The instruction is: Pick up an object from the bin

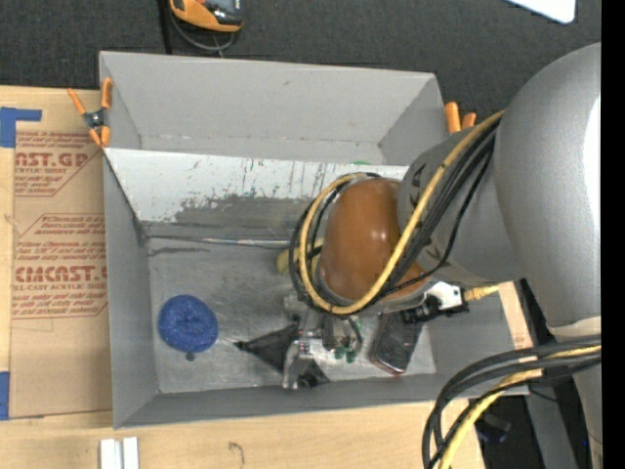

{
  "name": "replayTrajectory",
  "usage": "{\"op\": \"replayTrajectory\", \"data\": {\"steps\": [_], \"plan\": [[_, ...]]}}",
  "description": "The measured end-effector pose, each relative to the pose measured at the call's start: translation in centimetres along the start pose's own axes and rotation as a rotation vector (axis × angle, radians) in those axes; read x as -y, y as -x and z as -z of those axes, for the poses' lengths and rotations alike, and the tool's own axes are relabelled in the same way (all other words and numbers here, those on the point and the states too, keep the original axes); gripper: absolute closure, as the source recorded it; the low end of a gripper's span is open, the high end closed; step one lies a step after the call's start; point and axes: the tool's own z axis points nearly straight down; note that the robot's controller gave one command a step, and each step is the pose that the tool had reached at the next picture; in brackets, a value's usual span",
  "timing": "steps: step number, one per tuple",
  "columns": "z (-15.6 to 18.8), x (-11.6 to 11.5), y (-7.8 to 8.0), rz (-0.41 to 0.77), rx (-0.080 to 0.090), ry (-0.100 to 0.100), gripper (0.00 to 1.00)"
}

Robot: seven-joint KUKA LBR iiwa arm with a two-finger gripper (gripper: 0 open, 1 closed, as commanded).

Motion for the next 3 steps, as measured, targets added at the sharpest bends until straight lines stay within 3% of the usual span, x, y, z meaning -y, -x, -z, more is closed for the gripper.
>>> {"op": "replayTrajectory", "data": {"steps": [1,2,3], "plan": [[-2.9,0.9,0.3,0.004,0.015,0.005,0.0],[-2.8,-0.4,-0.1,-0.026,0.001,0.0,1.0],[-2.8,-0.4,-0.1,-0.026,0.001,0.0,1.0]]}}
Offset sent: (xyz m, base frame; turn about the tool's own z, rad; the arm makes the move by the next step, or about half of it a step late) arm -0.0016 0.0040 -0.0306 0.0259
